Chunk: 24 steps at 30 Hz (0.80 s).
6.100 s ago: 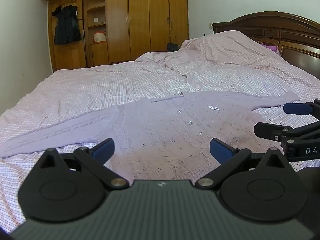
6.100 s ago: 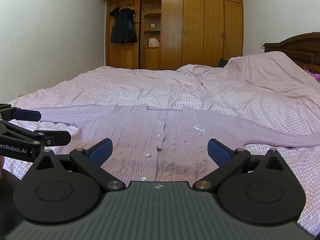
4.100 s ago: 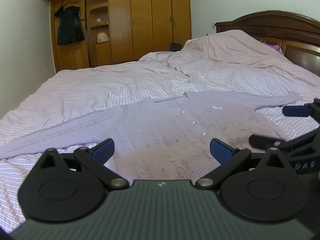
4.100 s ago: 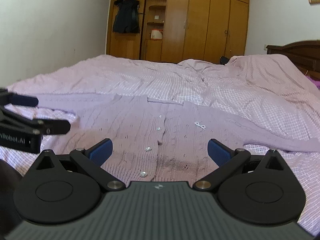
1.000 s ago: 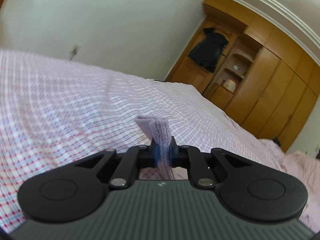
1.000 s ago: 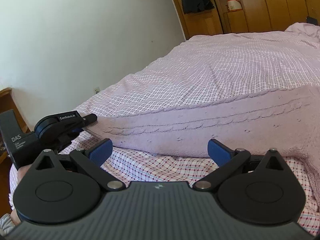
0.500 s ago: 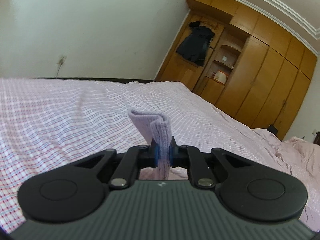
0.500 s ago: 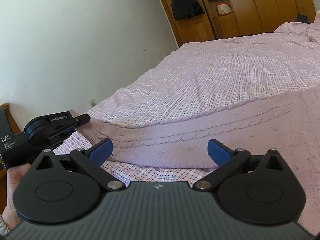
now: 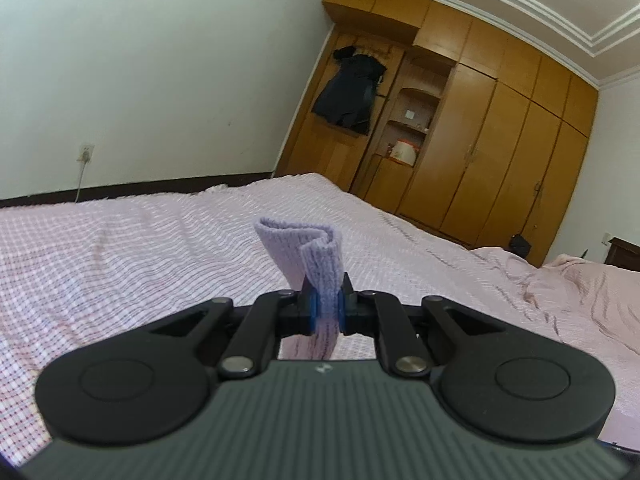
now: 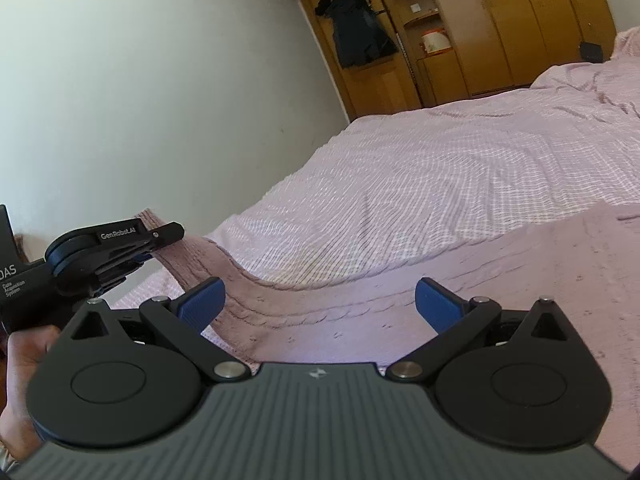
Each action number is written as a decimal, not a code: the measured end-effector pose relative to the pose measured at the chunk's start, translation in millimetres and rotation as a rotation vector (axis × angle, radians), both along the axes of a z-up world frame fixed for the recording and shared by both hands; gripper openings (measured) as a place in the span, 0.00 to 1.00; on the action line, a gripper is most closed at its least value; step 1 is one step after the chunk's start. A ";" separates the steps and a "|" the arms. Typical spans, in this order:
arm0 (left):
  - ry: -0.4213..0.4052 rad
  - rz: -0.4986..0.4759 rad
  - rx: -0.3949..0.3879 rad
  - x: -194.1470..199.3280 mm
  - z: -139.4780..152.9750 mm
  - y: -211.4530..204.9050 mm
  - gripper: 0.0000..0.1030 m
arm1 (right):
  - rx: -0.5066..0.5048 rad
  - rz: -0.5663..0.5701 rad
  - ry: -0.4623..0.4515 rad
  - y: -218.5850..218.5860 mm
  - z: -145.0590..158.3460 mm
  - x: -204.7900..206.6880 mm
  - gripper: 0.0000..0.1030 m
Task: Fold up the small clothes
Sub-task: 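Lift the gripped side with the left gripper and fold it over toward the buttons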
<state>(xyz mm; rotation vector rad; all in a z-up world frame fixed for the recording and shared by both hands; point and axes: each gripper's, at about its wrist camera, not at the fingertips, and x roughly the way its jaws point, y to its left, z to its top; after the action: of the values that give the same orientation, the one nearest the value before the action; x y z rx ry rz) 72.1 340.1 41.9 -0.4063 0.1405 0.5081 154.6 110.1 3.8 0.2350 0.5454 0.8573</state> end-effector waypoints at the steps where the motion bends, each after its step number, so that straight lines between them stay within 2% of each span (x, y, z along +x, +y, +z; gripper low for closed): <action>1: 0.002 -0.005 0.003 0.3 0.8 -3.0 0.11 | 0.002 -0.004 0.002 -6.4 2.8 1.6 1.00; 13: -0.012 -0.112 -0.014 30.2 17.4 -57.5 0.11 | 0.032 -0.079 -0.026 -79.7 26.6 12.5 1.00; 20: 0.002 -0.179 0.026 56.7 24.4 -98.6 0.11 | 0.021 -0.140 -0.051 -119.8 36.3 26.0 1.00; 24: 0.025 -0.210 0.051 73.8 22.5 -121.8 0.11 | 0.056 -0.187 -0.046 -145.8 34.1 35.9 1.00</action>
<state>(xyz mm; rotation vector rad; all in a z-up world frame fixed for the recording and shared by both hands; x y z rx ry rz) 145.9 218.3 64.4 -0.3308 0.1919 0.3089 190.5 -35.7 37.9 0.3119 0.4493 0.6954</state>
